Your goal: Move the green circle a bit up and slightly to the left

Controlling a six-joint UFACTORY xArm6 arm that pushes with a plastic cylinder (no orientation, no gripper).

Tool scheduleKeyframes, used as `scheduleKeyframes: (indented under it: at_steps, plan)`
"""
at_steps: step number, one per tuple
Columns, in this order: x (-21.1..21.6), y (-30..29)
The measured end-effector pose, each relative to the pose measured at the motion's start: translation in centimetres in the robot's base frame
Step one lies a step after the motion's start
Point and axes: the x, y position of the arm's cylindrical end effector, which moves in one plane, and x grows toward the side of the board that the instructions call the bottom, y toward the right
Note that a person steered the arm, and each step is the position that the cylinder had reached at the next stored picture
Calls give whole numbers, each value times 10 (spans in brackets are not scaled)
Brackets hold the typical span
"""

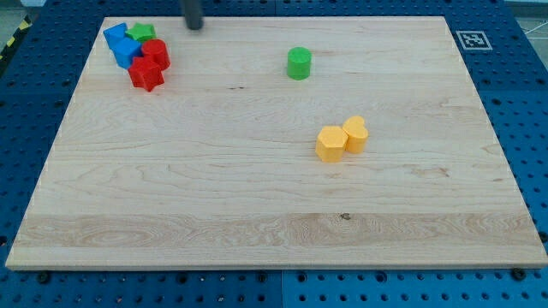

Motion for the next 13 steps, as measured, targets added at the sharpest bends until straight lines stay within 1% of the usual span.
scheduleKeyframes:
  at_steps: [2,3,4,5,6,7,8,9,10,11,13]
  plan:
    - [13,171]
    - [35,229]
    - [103,232]
    - [135,212]
    - [162,166]
    - [151,157]
    - [128,157]
    - [124,156]
    - [124,122]
    - [124,115]
    - [122,219]
